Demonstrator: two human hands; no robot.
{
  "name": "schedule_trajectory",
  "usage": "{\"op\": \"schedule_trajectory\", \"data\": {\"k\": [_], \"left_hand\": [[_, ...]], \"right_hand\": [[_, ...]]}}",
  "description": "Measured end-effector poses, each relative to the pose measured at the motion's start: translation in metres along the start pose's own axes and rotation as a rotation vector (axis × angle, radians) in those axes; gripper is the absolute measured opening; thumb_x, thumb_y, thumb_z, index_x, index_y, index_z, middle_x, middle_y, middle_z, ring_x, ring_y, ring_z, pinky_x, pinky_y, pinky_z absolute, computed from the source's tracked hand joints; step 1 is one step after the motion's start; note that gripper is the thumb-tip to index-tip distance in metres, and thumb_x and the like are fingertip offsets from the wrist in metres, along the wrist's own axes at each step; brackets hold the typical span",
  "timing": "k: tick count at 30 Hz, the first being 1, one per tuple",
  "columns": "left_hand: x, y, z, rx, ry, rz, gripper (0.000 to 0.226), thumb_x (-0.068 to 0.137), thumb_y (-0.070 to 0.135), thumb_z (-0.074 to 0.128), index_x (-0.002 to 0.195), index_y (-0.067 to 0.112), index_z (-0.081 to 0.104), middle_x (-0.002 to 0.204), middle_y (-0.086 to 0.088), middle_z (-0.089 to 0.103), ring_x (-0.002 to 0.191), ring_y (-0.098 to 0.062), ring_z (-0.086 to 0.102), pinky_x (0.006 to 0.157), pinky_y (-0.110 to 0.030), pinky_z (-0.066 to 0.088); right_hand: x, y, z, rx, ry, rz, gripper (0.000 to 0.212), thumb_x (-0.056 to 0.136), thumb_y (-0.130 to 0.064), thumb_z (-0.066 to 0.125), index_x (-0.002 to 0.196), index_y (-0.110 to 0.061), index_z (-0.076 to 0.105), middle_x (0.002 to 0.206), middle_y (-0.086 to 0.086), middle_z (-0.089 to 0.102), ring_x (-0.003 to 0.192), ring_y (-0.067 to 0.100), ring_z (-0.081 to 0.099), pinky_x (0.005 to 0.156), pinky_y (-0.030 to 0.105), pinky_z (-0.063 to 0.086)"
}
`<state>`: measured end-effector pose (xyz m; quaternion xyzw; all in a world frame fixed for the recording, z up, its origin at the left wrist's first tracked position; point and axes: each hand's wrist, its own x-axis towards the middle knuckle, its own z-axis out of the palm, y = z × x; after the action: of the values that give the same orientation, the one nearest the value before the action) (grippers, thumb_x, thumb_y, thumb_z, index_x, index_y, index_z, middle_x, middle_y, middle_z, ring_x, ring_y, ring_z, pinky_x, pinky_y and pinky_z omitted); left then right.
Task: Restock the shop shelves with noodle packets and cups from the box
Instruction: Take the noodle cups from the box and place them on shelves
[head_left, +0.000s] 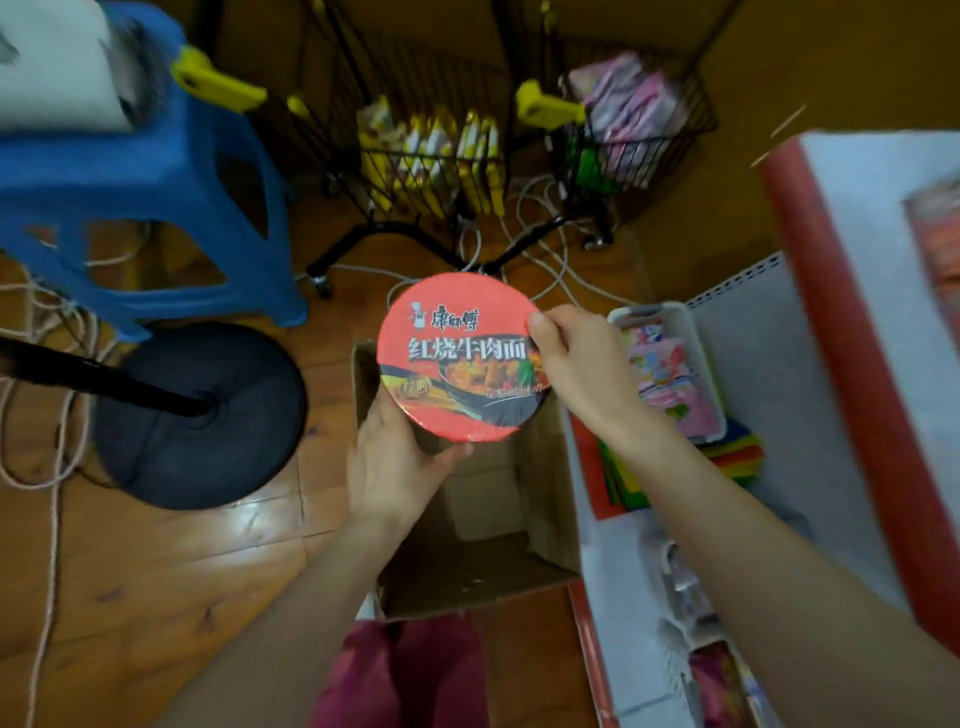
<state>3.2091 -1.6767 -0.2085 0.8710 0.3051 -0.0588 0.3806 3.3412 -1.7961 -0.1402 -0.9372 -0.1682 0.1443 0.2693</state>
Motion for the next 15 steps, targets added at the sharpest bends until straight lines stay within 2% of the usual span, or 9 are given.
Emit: {"op": "schedule_trajectory", "data": {"k": [3,6,9,11,12,15], "left_hand": [[-0.022,0.038,-0.047,-0.086,0.017,0.047,0.089,0.056,0.057,0.078,0.129,0.023,0.040,0.123,0.005,0.056,0.116,-0.017,0.053,0.091,-0.041,0.050],[-0.048,0.074,-0.096,-0.164,0.051,0.148,0.086,0.059,0.045,0.082,0.128,0.018,0.040,0.121,0.003,0.059,0.114,-0.018,0.055,0.091,-0.037,0.050],[-0.079,0.106,-0.147,-0.196,0.060,0.259,0.087,0.060,0.038,0.084,0.130,0.014,0.038,0.122,-0.001,0.060,0.114,-0.020,0.055,0.091,-0.035,0.049],[-0.093,0.120,-0.169,-0.186,0.075,0.320,0.088,0.059,0.038,0.085,0.129,0.010,0.039,0.122,-0.005,0.060,0.114,-0.023,0.056,0.091,-0.036,0.050],[-0.104,0.129,-0.185,-0.183,0.084,0.361,0.088,0.058,0.038,0.085,0.128,0.008,0.040,0.122,-0.007,0.060,0.115,-0.024,0.056,0.092,-0.037,0.050],[-0.139,0.148,-0.227,-0.179,0.080,0.486,0.090,0.059,0.040,0.084,0.130,0.007,0.039,0.124,-0.007,0.059,0.116,-0.023,0.056,0.091,-0.033,0.048]], "right_hand": [[-0.016,-0.041,-0.059,-0.014,0.068,-0.065,0.032,0.098,-0.024,0.039,0.078,-0.005,0.055,0.077,0.012,0.057,0.077,0.028,0.055,0.062,0.033,0.029],[-0.037,-0.081,-0.112,-0.018,0.122,-0.083,0.036,0.098,-0.024,0.038,0.083,0.002,0.058,0.082,0.017,0.061,0.076,0.027,0.053,0.061,0.031,0.027],[-0.068,-0.121,-0.161,-0.009,0.176,-0.081,0.035,0.099,-0.027,0.037,0.078,-0.004,0.054,0.073,0.007,0.056,0.064,0.018,0.050,0.053,0.030,0.026],[-0.085,-0.140,-0.184,0.000,0.213,-0.062,0.032,0.098,-0.030,0.037,0.078,-0.010,0.051,0.067,-0.002,0.051,0.057,0.006,0.045,0.047,0.020,0.028],[-0.098,-0.153,-0.199,0.005,0.249,-0.053,0.031,0.098,-0.030,0.038,0.079,-0.011,0.051,0.064,-0.005,0.049,0.056,0.004,0.044,0.045,0.014,0.029],[-0.146,-0.191,-0.237,0.040,0.364,-0.031,0.033,0.097,-0.029,0.040,0.075,-0.009,0.052,0.061,-0.008,0.046,0.056,0.005,0.044,0.044,0.013,0.032]]}}
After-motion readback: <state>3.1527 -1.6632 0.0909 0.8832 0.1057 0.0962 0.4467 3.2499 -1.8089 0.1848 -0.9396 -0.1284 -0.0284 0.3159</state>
